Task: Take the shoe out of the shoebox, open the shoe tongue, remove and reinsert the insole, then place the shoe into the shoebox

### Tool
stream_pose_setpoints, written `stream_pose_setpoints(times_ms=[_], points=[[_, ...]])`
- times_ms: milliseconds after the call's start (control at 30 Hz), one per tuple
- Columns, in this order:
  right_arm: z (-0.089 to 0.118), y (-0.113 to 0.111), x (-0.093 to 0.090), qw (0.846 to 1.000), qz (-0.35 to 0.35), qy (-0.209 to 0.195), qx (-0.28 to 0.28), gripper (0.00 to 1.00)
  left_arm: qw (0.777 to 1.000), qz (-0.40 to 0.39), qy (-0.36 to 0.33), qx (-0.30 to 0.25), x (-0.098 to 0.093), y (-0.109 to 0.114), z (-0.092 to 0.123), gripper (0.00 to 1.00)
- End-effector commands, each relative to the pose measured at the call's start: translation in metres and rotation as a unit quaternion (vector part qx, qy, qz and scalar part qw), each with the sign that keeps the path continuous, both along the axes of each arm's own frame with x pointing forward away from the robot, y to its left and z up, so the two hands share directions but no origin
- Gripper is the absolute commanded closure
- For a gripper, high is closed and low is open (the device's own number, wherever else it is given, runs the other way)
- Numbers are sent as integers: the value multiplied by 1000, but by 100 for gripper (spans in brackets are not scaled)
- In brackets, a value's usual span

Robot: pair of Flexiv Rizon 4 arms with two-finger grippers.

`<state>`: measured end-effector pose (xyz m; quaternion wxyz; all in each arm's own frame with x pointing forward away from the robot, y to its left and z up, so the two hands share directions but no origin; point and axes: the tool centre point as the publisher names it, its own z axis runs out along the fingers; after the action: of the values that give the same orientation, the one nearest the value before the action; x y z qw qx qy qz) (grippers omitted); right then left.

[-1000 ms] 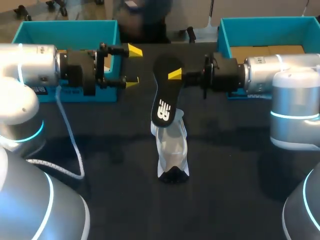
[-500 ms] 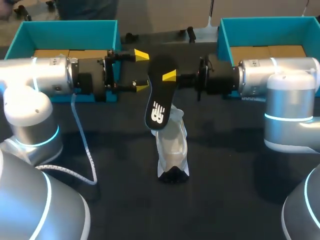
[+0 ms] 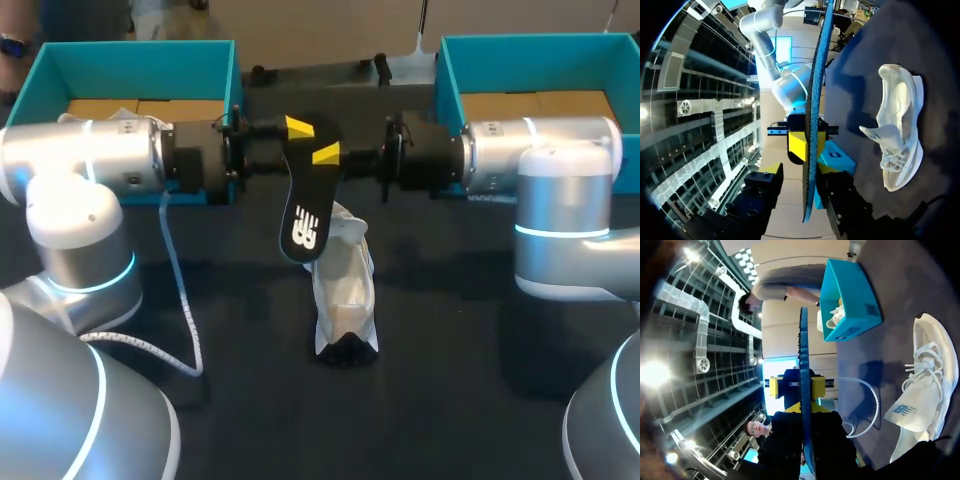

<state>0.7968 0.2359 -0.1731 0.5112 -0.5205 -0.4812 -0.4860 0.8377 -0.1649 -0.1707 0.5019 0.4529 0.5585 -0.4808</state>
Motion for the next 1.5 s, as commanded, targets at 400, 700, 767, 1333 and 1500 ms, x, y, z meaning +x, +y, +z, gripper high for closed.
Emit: stream_pose_setpoints(times_ms=[400,700,767,1333,1500], points=[[1,5,-5,1000,-3,-2,0,100,1000,4,9,-3,-2,-10,-10,88],[-1,5,-5,1000,-3,2,2,100,1000,8,14,-1,-1,-8,-15,100],[-1,4,-6,1000,-4,3,2,100,1000,11,21,-5,0,-7,-15,100],[10,-49,-34,980,9,-156,-122,0,990,-53,127,0,-16,2,-15,100],[13,-49,-36,963,45,-228,-133,0,983,-62,172,-6,-20,2,-16,100]])
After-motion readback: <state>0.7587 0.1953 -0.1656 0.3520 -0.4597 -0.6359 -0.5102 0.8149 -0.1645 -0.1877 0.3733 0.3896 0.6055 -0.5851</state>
